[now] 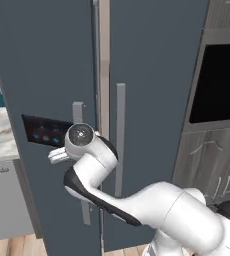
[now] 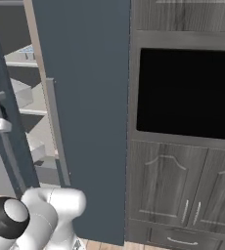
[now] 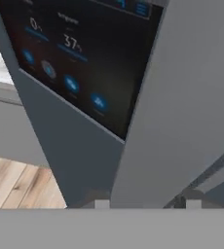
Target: Open the freezer door, pick up the ice cube tray from the freezer, and place it on the dining counter.
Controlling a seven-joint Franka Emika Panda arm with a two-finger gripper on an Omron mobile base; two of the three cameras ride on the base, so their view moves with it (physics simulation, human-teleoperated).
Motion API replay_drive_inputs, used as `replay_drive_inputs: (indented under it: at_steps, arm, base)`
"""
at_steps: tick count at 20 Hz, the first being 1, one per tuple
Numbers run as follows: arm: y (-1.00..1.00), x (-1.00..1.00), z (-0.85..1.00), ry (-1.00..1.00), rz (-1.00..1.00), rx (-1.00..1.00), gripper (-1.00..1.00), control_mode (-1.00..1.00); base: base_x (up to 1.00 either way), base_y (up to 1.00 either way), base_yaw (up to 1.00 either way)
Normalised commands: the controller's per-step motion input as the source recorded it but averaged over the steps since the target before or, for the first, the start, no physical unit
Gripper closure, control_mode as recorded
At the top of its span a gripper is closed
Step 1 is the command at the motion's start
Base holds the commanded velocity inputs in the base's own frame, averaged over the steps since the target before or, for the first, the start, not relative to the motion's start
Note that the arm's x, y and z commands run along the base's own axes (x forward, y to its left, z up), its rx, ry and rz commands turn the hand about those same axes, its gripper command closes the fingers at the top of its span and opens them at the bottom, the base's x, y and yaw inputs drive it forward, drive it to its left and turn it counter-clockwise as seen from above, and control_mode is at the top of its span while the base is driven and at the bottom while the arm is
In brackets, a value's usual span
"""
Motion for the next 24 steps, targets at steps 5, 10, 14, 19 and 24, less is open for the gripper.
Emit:
replay_drive_inputs:
  at_steps: [5,10,14,19,24]
  arm:
    - [1.0,-1.0,0.0,0.0,0.15,0.0,1.0,-1.0]
    - [0.77,-1.0,0.03,0.0,0.11,0.05,-1.0,-1.0]
    - [-0.36,-1.0,0.31,0.04,0.02,0.25,-1.0,-1.0]
    - [-0.98,-0.92,0.38,0.02,0.07,0.38,-1.0,-1.0]
    - [-1.0,-0.36,0.68,0.03,0.06,0.45,-1.0,-1.0]
  base:
    - [0.0,0.0,0.0]
    - [0.0,0.0,0.0]
    - [0.0,0.0,0.0]
    - [0.0,0.0,0.0]
    - [0.0,0.0,0.0]
